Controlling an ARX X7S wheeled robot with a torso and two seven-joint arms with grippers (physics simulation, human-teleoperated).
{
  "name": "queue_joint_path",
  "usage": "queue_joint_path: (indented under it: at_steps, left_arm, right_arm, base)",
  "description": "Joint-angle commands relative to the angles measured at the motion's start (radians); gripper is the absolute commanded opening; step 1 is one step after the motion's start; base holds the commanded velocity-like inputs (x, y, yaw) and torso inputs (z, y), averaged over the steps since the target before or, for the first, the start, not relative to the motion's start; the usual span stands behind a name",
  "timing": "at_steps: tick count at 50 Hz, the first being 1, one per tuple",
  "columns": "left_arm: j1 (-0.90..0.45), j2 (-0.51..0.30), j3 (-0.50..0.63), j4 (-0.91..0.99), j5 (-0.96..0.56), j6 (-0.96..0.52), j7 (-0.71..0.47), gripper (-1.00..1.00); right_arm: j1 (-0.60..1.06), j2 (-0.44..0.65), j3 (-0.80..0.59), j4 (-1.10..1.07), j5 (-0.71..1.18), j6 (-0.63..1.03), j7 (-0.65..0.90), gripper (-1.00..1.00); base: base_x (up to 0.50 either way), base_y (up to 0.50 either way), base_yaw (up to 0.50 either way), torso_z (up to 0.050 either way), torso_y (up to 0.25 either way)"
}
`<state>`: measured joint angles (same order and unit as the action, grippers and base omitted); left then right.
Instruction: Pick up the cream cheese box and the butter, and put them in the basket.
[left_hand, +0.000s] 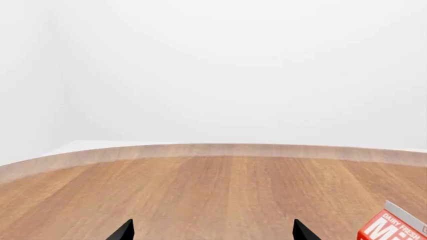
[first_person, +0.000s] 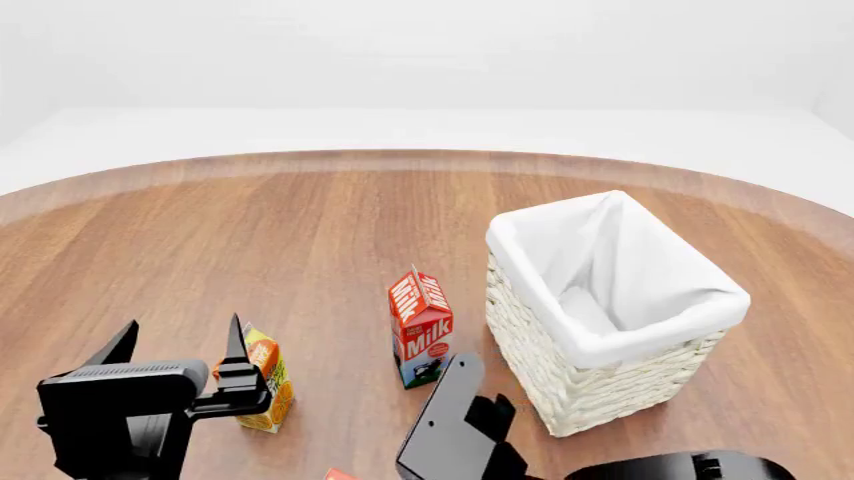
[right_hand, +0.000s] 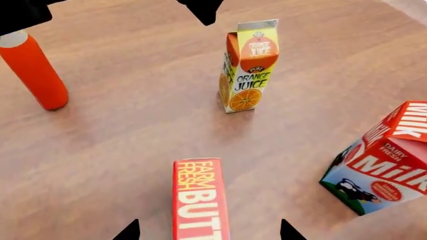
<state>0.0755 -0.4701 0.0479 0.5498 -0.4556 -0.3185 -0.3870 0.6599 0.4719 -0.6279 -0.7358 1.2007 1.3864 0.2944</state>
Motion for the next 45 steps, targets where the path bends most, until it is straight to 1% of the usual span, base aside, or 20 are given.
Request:
queue_joint_path:
  at_steps: [1, 25, 45]
  left_arm:
    - [0.0, -0.002, 0.0, 0.002, -0.003, 0.0, -0.003, 1.0]
    - [0.0, -0.004, 0.003, 0.0, -0.006, 0.004, -0.006, 1.0]
    - [0.004, -0.01, 0.007, 0.011, -0.008, -0.001, -0.011, 1.0]
  right_arm:
    - [0.004, -0.01, -0.092, 0.055, -0.113, -0.057, -0.063, 1.0]
    - [0.004, -0.027, -0.21, 0.128, -0.208, -0.104, -0.095, 1.0]
    - [-0.005, -0.02, -0.275, 0.204, -0.272, -0.164, -0.135, 1.0]
  base:
    - [0.0, 0.0, 0.0, 0.0, 0.0]
    - [0.0, 0.0, 0.0, 0.0, 0.0]
    - [0.0, 0.0, 0.0, 0.0, 0.0]
